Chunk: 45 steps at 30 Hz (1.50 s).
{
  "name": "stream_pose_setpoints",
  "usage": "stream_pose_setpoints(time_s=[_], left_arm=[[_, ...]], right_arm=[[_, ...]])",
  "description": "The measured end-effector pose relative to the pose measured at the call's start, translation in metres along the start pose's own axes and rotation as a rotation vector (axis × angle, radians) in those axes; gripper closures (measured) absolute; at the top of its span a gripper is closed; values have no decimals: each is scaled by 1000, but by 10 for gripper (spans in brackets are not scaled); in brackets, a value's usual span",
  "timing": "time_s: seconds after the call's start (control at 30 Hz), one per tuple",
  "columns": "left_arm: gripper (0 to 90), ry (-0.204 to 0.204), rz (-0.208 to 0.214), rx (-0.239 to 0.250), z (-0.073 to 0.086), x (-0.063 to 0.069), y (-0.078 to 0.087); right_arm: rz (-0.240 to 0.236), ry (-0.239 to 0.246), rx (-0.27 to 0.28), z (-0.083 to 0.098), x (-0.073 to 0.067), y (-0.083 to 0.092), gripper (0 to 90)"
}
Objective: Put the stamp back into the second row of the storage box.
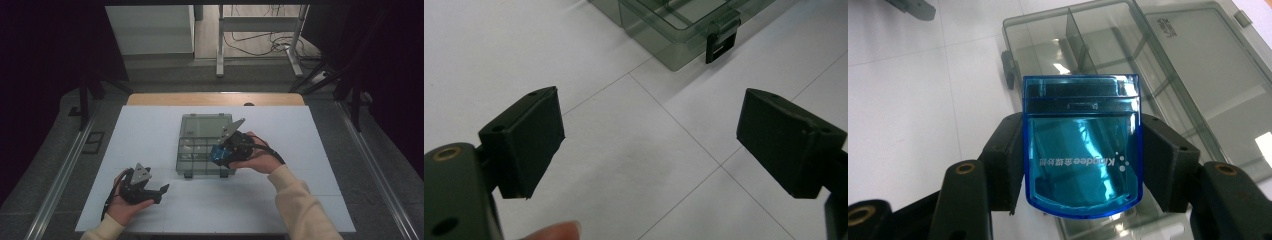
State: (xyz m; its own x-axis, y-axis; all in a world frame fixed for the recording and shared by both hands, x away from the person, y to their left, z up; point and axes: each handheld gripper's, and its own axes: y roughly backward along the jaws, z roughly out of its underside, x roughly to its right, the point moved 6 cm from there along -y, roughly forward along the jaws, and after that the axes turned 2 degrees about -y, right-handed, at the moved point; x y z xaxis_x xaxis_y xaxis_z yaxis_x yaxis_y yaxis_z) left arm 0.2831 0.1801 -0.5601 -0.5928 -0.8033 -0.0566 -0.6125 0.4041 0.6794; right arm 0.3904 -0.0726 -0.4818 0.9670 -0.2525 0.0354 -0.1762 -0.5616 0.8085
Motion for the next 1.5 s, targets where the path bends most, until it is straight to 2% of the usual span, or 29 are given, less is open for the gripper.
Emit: stream_pose_setpoints(time_s=[0.3, 0.5, 0.6, 1.17, 1.2, 1.23, 1.27, 1.33, 1.47, 1.5], left_arm=[[119, -7, 3, -5, 1, 0, 0], [119, -6, 4, -4, 1, 0, 0], [119, -7, 5, -5, 1, 0, 0], [120, -12, 8, -11, 2, 0, 0], [119, -13, 7, -11, 2, 0, 0], [120, -13, 7, -11, 2, 0, 0], [119, -12, 7, -10, 2, 0, 0], [120, -12, 6, -10, 2, 0, 1], [120, -13, 6, -11, 2, 0, 1], [120, -13, 6, -10, 2, 0, 1]], right_arm=[[-28, 35, -37, -14, 4, -21, 410], [-31, 33, -74, -11, 12, -34, 410], [-31, 50, -117, -3, 15, -43, 409], [-54, 76, -125, 0, 13, -48, 404], [-70, 65, -126, 0, 12, -48, 283], [-70, 65, -126, 0, 12, -48, 283], [-70, 52, -110, -2, 11, -46, 216], [-63, 46, -89, -4, 9, -41, 181], [-11, 14, -33, -6, 8, -28, 169], [-11, 14, -33, -6, 8, -28, 169]])
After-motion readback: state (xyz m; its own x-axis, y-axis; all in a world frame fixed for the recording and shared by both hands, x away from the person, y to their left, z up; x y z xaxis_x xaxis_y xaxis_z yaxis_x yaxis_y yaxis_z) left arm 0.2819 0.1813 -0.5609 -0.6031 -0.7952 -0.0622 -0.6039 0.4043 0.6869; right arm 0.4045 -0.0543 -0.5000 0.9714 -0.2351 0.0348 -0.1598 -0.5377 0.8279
